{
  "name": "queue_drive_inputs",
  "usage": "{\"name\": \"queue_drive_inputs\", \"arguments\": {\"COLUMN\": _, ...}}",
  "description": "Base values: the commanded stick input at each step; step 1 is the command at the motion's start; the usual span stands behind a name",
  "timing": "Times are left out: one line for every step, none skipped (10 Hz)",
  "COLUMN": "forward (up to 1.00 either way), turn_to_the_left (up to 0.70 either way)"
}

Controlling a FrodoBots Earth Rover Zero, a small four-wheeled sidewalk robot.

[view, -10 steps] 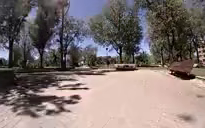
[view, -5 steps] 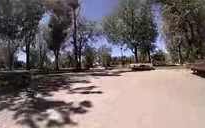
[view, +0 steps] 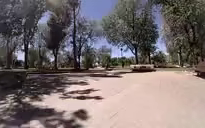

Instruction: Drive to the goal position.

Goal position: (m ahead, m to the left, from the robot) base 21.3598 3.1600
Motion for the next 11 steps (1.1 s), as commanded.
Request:
{"name": "queue_drive_inputs", "arguments": {"forward": 0.7, "turn_to_the_left": 0.23}}
{"name": "queue_drive_inputs", "arguments": {"forward": 0.7, "turn_to_the_left": 0.34}}
{"name": "queue_drive_inputs", "arguments": {"forward": 0.7, "turn_to_the_left": 0.1}}
{"name": "queue_drive_inputs", "arguments": {"forward": 0.7, "turn_to_the_left": 0.01}}
{"name": "queue_drive_inputs", "arguments": {"forward": 0.7, "turn_to_the_left": 0.01}}
{"name": "queue_drive_inputs", "arguments": {"forward": 0.7, "turn_to_the_left": 0.01}}
{"name": "queue_drive_inputs", "arguments": {"forward": 0.7, "turn_to_the_left": 0.01}}
{"name": "queue_drive_inputs", "arguments": {"forward": 0.7, "turn_to_the_left": 0.01}}
{"name": "queue_drive_inputs", "arguments": {"forward": 0.7, "turn_to_the_left": 0.01}}
{"name": "queue_drive_inputs", "arguments": {"forward": 0.7, "turn_to_the_left": 0.01}}
{"name": "queue_drive_inputs", "arguments": {"forward": 0.7, "turn_to_the_left": 0.01}}
